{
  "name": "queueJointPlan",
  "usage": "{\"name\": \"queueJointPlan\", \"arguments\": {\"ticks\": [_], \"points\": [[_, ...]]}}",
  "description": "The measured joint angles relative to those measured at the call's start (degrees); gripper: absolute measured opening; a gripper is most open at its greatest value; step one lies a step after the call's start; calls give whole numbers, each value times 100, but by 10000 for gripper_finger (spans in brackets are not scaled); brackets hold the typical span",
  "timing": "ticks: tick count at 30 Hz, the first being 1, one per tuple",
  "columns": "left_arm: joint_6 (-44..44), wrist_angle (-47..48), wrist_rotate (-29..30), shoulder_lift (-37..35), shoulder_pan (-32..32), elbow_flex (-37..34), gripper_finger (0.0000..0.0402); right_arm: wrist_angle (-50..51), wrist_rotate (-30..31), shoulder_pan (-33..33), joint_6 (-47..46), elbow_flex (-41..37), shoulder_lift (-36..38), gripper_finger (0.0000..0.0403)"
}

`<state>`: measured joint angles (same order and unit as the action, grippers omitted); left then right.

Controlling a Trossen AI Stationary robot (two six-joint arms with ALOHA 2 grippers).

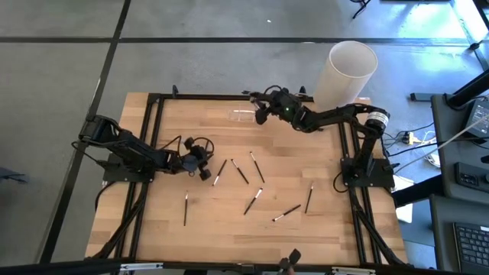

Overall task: Put items in baskets/containers
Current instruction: Put the black eyeshadow brush into the transparent organizer

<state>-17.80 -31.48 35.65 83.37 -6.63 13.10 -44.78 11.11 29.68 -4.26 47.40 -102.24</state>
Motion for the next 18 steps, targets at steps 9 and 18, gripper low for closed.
{"name": "queueJointPlan", "arguments": {"ticks": [9,18], "points": [[-593,131,-1129,-2,-114,0,49,613,1058,-784,476,7,1239,157],[-838,120,-939,-2,-219,134,49,2678,188,-1341,-715,48,2163,131]]}}
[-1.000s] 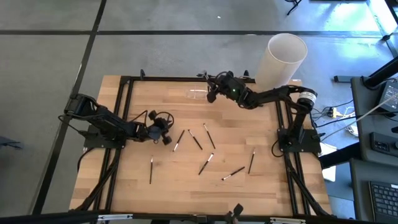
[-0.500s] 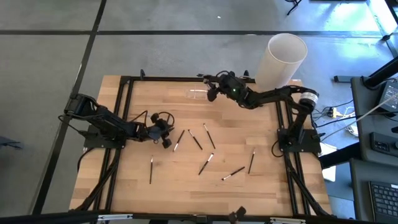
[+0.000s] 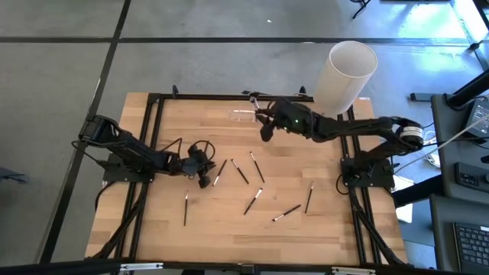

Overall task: Put items in baskets/containers
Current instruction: Put the black eyeshadow brush into the transparent organizer

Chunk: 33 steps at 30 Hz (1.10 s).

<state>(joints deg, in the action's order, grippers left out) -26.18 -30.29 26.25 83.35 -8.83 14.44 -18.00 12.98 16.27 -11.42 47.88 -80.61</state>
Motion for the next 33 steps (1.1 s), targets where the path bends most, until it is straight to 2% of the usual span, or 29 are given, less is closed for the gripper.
{"name": "queueJointPlan", "arguments": {"ticks": [2,5,8,10,12,15,17,19,21,23,26,29,31,33], "points": [[104,41,-131,-3,92,180,51,90,-178,-81,-122,0,74,126],[877,504,-770,-8,228,648,59,300,-761,-129,-249,0,202,120],[1413,1600,-1013,-9,313,1283,75,898,-1685,-127,-578,72,328,116],[1716,2319,-1072,17,356,1732,88,1416,-1936,-155,-641,167,359,113],[1978,2835,-1086,61,382,2098,102,1734,-1671,-247,-585,179,364,109],[2356,3269,-1225,151,412,2543,122,2262,-680,-405,-645,137,364,104],[2633,3512,-1489,170,423,2774,131,2619,-228,-471,-796,133,364,100],[2919,3867,-1874,184,421,2961,135,2861,-168,-511,-894,133,373,96],[3261,4523,-2411,184,388,3177,136,2949,-165,-586,-916,133,373,92],[3363,5257,-2679,184,296,3426,135,3076,-95,-748,-896,133,378,89],[3101,5917,-2419,184,203,3693,132,3354,290,-1062,-905,133,378,83],[3156,6020,-2025,184,218,3731,131,3421,578,-1272,-857,133,378,78],[3911,6032,-1997,185,217,3731,130,3416,598,-1323,-695,133,378,75],[5047,6056,-2005,210,141,3731,126,3421,598,-1322,-605,132,378,72]]}}
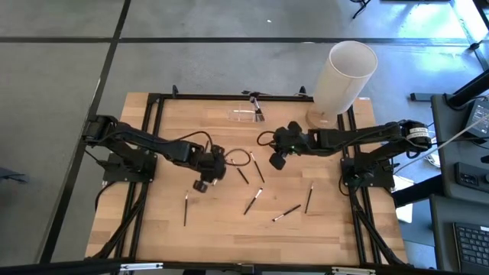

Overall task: Put items in baskets/containers
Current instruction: Put the black eyeshadow brush into the transparent organizer

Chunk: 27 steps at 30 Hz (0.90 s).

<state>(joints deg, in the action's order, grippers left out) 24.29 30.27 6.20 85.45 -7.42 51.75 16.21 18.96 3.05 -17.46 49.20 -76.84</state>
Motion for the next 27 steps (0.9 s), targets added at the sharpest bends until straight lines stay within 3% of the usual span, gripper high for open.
{"name": "queueJointPlan", "arguments": {"ticks": [4,11,22,27], "points": [[2265,28,139,35,-265,2,119,19,0,11,-8,-1,0,70],[4627,-31,1268,549,-481,8,120,201,-1,13,-3,-3,0,70],[5990,-102,2394,1512,-485,7,120,205,9,14,97,-3,0,70],[6230,-148,2454,1642,-494,9,120,205,57,17,112,-3,0,70]]}}
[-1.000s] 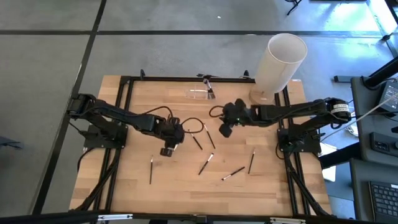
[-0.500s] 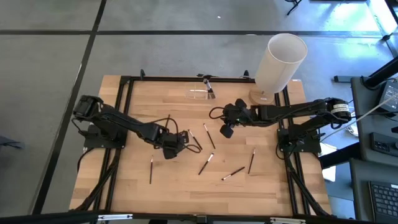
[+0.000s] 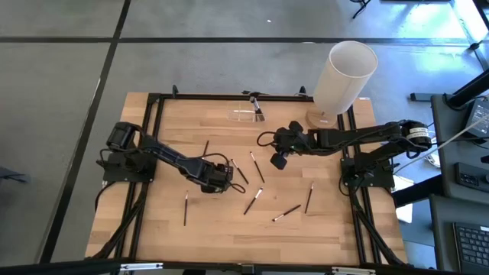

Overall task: Put items in baskets/containers
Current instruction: Put the black eyeshadow brush into the transparent organizer

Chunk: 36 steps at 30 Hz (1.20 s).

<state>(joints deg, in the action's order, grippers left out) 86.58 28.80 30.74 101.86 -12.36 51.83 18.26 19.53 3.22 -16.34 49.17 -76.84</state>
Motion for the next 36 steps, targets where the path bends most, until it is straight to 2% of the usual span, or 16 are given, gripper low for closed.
{"name": "queueJointPlan", "arguments": {"ticks": [8,12,14,18,24,26,29,31,32,34,36], "points": [[182,-76,109,-122,-33,-13,107,2,0,0,29,0,0,70],[-6,-80,130,-399,12,-13,99,4,0,0,29,0,0,70],[-420,-149,126,-585,75,-13,97,4,0,0,26,0,0,70],[-2399,-253,-170,-1042,286,-13,95,4,0,0,10,0,0,70],[-7085,-467,-1065,-1798,720,-9,94,-82,-2,0,-186,-2,0,70],[-8430,-358,-1353,-1993,858,-9,92,-348,-28,-2,-275,-2,-21,70],[-9919,-71,-1584,-2240,926,-9,88,-1164,-544,0,-191,-2,-207,70],[-10414,-9,-1401,-2409,803,-45,85,-2011,-1069,-2,-49,-2,-477,70],[-10594,-17,-1099,-2513,677,-111,83,-2380,-1282,-4,-7,-2,-652,70],[-11035,-31,-260,-2760,363,-293,76,-3141,-1695,-7,24,12,-1050,70],[-11481,-29,553,-3044,65,-525,69,-3356,-1966,-7,27,151,-1483,70]]}}
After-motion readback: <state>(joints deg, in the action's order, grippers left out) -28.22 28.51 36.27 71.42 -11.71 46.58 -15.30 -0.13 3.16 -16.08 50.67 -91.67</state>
